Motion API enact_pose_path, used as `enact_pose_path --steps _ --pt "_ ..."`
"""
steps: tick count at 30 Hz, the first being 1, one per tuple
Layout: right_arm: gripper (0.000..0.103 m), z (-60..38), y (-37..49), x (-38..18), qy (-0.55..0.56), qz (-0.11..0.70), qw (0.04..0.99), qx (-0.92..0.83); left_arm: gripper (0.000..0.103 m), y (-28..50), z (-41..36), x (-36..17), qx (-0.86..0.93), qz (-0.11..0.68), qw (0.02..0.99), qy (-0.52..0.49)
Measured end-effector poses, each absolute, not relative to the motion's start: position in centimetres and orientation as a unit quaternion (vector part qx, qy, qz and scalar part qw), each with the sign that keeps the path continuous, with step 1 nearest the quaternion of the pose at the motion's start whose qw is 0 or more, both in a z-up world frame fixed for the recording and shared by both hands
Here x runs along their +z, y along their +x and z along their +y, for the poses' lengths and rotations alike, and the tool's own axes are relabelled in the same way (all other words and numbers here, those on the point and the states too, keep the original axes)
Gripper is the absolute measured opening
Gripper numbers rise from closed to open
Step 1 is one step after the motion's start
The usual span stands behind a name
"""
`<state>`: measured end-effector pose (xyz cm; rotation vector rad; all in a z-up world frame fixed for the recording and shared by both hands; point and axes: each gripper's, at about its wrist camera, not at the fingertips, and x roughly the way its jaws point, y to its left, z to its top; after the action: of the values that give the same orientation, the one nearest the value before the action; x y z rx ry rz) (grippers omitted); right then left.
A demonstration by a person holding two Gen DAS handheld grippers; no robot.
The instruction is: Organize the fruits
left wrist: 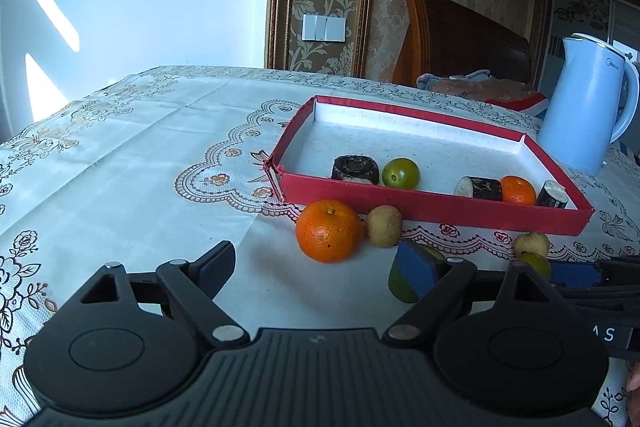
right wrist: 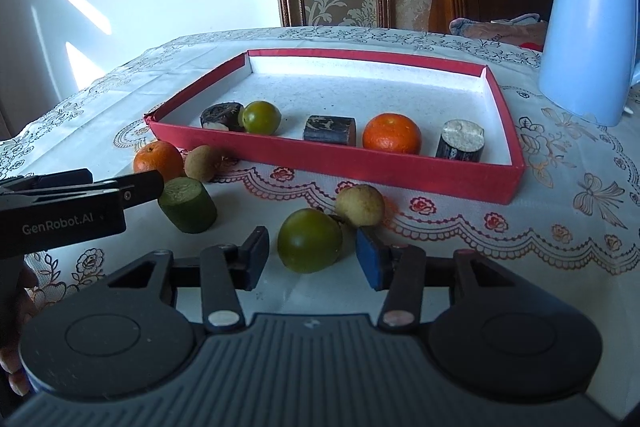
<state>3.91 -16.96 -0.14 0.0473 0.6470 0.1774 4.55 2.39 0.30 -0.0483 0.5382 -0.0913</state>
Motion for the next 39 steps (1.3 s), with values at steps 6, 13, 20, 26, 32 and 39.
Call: enact_pose_path --steps 6,13,20,26,32,39 --pt "0.035 -17.2 3.8 -0.1 0.029 0.314 0.945 0.085 0.089 4.4 2.4 0.3 -0.047 0.263 0.963 -0.023" --pt "0.031 -17.4 3.6 -0.1 0.032 0.314 0.945 0.087 0.089 4.3 2.4 0.4 -0.053 0.261 0.964 -0.023" --pt "0.031 -18.3 2.9 -0.1 0.046 0.309 0.946 0.088 0.089 4.1 2.2 0.4 -0.054 0.259 0.964 -0.019" --pt "0.031 -19.3 1.7 -0.1 0.05 0.302 0.948 0.085 0.089 3.9 1.8 0.5 -0.063 0.255 0.965 -0.01" --pt "0.031 -19.9 1.4 -0.2 0.062 0.299 0.948 0.087 0.089 3.9 1.3 0.5 -0.07 0.259 0.963 0.004" --pt "0.031 -20.2 1.2 -0.3 0.068 0.294 0.949 0.089 0.089 3.6 0.2 0.5 -0.107 0.256 0.961 0.021"
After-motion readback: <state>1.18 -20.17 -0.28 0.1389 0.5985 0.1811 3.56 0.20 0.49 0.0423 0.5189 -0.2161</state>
